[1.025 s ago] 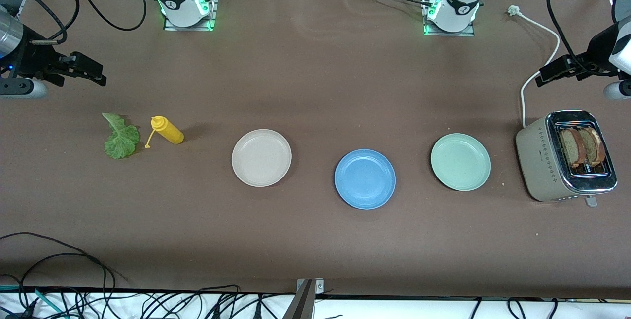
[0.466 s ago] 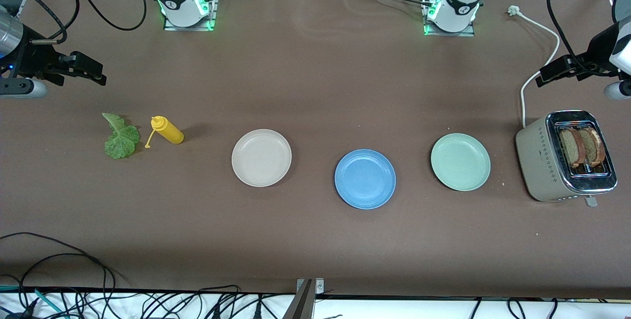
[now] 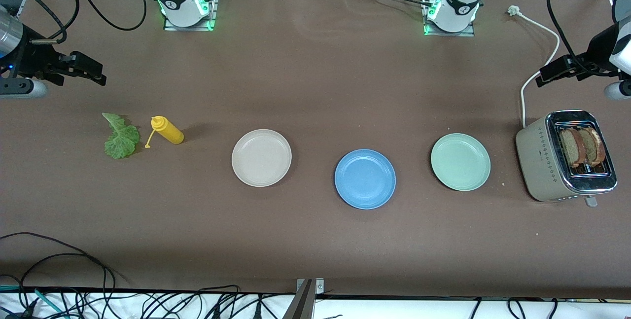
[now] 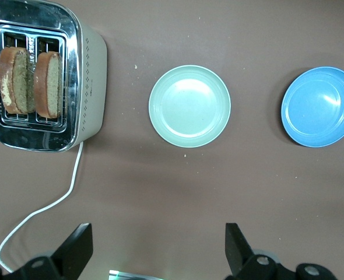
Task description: Make sandwich in blue plate with both arms
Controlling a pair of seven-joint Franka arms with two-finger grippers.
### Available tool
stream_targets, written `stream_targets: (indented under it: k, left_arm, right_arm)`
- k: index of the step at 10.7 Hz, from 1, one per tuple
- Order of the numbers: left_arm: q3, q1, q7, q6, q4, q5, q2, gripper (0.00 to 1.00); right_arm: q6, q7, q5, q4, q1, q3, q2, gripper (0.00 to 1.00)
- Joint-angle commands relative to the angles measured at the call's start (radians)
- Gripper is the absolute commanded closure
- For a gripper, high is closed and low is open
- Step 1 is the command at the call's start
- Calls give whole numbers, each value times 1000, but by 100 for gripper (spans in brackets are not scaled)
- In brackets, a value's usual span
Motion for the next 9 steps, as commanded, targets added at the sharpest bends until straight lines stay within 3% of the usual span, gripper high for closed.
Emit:
stream_targets:
  k: [1,9]
  left_arm:
    - [2,0,13,-20,23,17,9,0]
    - [1,-2,11,-20,22,17,7,0]
  right_arm:
    - [-12,-18,6,-10,-11,8,-14,0]
    - [-15,-18,-5,-14,-8,11,-13,0]
